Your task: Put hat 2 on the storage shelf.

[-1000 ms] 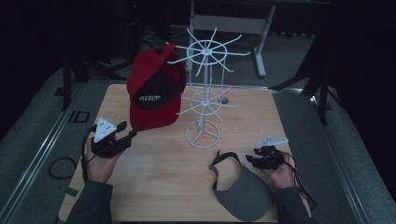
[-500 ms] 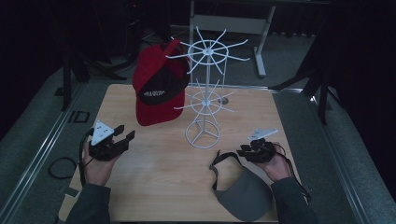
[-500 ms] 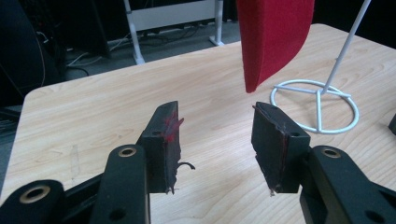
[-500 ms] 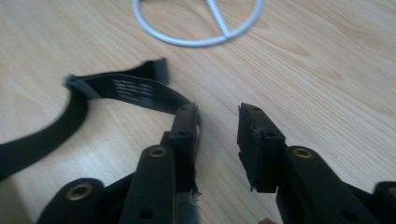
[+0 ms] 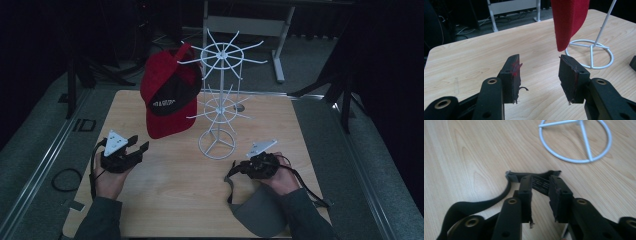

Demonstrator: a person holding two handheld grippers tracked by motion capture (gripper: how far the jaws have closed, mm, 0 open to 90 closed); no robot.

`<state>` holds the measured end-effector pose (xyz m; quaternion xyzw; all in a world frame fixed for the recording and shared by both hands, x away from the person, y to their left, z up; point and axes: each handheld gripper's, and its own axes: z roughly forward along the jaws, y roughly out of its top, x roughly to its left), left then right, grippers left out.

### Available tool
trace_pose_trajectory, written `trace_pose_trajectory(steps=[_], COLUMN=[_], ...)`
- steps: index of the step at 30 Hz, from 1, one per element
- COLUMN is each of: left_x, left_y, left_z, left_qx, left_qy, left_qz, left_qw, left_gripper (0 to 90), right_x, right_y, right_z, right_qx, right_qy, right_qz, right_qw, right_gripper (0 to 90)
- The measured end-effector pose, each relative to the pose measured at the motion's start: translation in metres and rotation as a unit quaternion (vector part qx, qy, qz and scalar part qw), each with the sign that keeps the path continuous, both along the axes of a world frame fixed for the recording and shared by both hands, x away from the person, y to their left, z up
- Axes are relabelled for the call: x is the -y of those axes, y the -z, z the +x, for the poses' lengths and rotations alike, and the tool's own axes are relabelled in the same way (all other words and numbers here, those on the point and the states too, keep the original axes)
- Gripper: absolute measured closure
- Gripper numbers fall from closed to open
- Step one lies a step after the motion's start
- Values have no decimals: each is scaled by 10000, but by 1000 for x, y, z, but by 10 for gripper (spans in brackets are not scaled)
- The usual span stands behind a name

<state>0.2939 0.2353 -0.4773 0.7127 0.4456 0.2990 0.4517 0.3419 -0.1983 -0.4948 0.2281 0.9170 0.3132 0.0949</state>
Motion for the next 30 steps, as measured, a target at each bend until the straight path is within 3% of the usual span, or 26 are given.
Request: trace_pose_trajectory(steps=[7, 10, 15, 19, 24, 28, 30], left_x=[-1, -1, -2, -3, -3, -2, -1], left_y=[1, 1, 1, 1, 1, 1, 2], left_z=[0, 0, 0, 0, -1, 0, 0], left_qx=[-22, -21, -17, -20, -20, -25, -24], left_qy=[-2, -16, -18, -28, -31, -34, -16], left_qz=[12, 6, 4, 0, -3, -21, -13], left_qw=[10000, 10000, 10000, 10000, 10000, 10000, 10000], left_gripper=[525, 525, 525, 525, 524, 523, 523], right_x=[-19, -25, -36, -44, -50, -52, -52], right_y=[1, 3, 6, 15, 28, 34, 35], right_z=[1, 3, 5, 5, 7, 9, 9], right_qx=[30, -62, -155, -274, -479, -461, -425], right_qy=[-299, -372, -578, -762, -813, -747, -761], right_qz=[-189, -199, -240, -322, -721, -1124, -1134], right_qw=[9994, 9991, 9979, 9962, 9929, 9898, 9897], right_gripper=[582, 549, 532, 575, 544, 544, 537])
